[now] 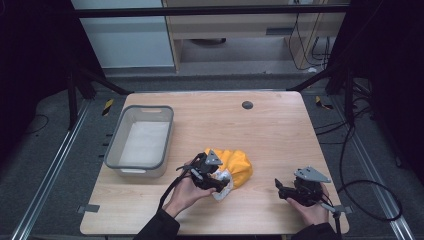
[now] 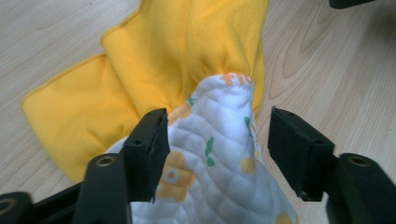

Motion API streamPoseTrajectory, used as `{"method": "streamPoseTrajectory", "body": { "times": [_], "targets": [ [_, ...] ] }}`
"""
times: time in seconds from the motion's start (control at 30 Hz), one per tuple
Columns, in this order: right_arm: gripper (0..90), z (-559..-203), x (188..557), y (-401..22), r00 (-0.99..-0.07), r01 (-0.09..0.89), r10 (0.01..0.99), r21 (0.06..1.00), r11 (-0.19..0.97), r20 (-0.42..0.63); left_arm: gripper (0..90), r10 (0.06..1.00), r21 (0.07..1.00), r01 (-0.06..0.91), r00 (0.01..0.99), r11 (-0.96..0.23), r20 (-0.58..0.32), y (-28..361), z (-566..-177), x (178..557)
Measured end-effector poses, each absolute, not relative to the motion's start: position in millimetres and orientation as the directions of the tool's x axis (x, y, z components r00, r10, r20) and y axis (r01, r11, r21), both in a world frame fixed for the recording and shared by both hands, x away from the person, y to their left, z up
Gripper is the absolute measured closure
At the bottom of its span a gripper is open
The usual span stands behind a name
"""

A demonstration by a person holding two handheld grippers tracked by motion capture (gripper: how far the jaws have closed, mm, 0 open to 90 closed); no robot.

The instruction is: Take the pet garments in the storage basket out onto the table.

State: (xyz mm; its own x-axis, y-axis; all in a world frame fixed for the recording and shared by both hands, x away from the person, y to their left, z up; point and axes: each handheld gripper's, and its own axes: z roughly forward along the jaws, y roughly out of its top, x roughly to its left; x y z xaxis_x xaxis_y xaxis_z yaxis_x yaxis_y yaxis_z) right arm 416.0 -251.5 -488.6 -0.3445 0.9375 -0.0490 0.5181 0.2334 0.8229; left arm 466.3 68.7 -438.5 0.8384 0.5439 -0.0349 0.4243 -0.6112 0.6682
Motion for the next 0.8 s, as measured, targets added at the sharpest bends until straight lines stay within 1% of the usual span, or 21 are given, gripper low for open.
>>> {"method": "streamPoseTrajectory", "body": {
  "times": [0.03,0.1,0.27,0.4,0.57,0.8],
  "targets": [
    [10.6,-489,416,-252,-0.343,0.519,0.938,0.823,0.232,-0.048,33.8,0.541,0.675,0.417,0.840,-0.608,-0.031,70,-436,465],
    [10.5,-488,416,-252,-0.342,0.519,0.939,0.823,0.228,-0.045,29.8,0.537,0.685,0.408,0.843,-0.603,-0.030,73,-433,464],
    [10.3,-488,416,-253,-0.342,0.513,0.938,0.827,0.231,-0.051,26.1,0.533,0.712,0.388,0.846,-0.585,-0.023,83,-424,458],
    [10.0,-488,416,-253,-0.338,0.515,0.940,0.826,0.227,-0.048,25.5,0.543,0.741,0.384,0.839,-0.551,-0.030,96,-415,452],
    [9.6,-488,416,-253,-0.335,0.517,0.941,0.826,0.225,-0.046,24.7,0.559,0.766,0.371,0.829,-0.524,-0.019,110,-408,445],
    [9.5,-489,415,-253,-0.332,0.519,0.942,0.825,0.222,-0.044,23.8,0.582,0.768,0.377,0.813,-0.518,-0.007,131,-411,438]
  ]
}}
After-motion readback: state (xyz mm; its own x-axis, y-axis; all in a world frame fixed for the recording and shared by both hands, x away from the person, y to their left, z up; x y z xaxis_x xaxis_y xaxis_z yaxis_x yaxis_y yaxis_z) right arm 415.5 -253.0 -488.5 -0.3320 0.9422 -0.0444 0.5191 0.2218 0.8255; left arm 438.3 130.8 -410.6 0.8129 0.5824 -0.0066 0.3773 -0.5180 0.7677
